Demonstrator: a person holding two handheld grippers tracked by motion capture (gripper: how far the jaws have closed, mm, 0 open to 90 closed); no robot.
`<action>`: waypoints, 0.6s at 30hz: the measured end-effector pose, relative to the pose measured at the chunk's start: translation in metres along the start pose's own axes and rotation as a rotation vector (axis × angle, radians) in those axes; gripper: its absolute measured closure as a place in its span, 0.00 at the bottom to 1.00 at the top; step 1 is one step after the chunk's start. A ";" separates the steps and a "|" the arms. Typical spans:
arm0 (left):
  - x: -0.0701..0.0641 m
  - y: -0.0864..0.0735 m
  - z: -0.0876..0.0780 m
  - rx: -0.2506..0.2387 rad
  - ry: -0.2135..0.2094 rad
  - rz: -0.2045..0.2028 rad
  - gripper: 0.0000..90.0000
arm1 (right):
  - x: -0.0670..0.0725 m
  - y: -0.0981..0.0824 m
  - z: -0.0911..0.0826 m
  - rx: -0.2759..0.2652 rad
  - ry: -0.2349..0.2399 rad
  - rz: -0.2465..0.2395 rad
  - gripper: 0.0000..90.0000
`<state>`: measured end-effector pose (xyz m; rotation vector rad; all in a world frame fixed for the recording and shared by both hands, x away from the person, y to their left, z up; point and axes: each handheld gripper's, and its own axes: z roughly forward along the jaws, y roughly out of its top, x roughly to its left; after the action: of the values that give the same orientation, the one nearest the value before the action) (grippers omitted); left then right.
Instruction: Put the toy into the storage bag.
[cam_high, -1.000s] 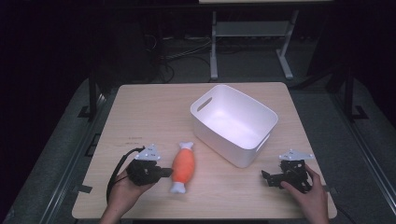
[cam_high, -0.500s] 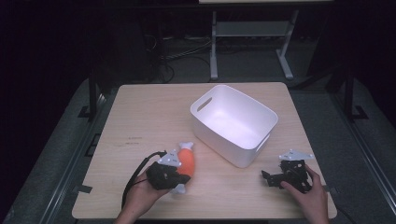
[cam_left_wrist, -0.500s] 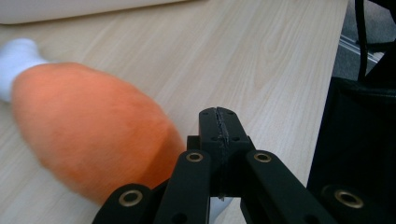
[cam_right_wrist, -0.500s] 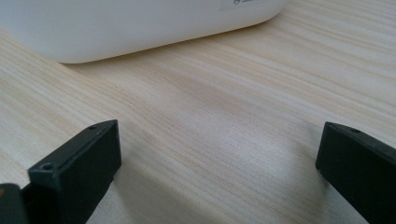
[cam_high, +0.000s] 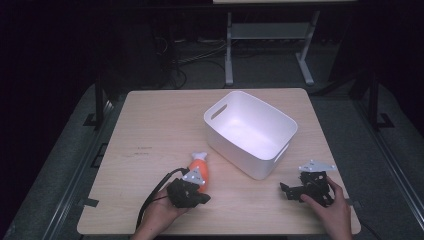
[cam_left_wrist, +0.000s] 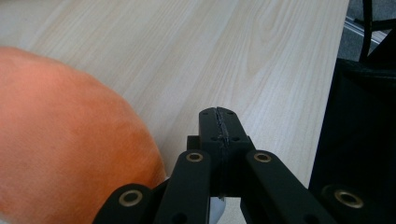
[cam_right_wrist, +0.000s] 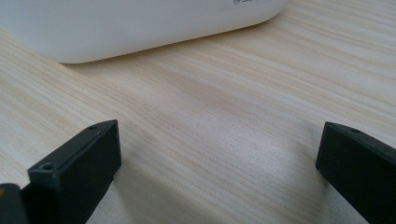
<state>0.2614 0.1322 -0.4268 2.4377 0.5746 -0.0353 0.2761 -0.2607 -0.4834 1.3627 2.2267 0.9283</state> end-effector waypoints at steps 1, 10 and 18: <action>0.001 -0.001 0.000 0.009 0.003 0.000 1.00 | 0.000 0.000 0.000 0.000 0.000 0.000 0.00; 0.004 -0.008 -0.001 0.040 0.017 -0.017 1.00 | 0.000 0.000 0.000 0.000 0.000 0.000 0.00; 0.009 -0.015 -0.006 0.046 0.031 -0.039 1.00 | 0.000 0.000 0.000 0.000 0.000 0.000 0.00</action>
<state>0.2632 0.1498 -0.4316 2.4756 0.6421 -0.0278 0.2761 -0.2607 -0.4834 1.3624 2.2268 0.9282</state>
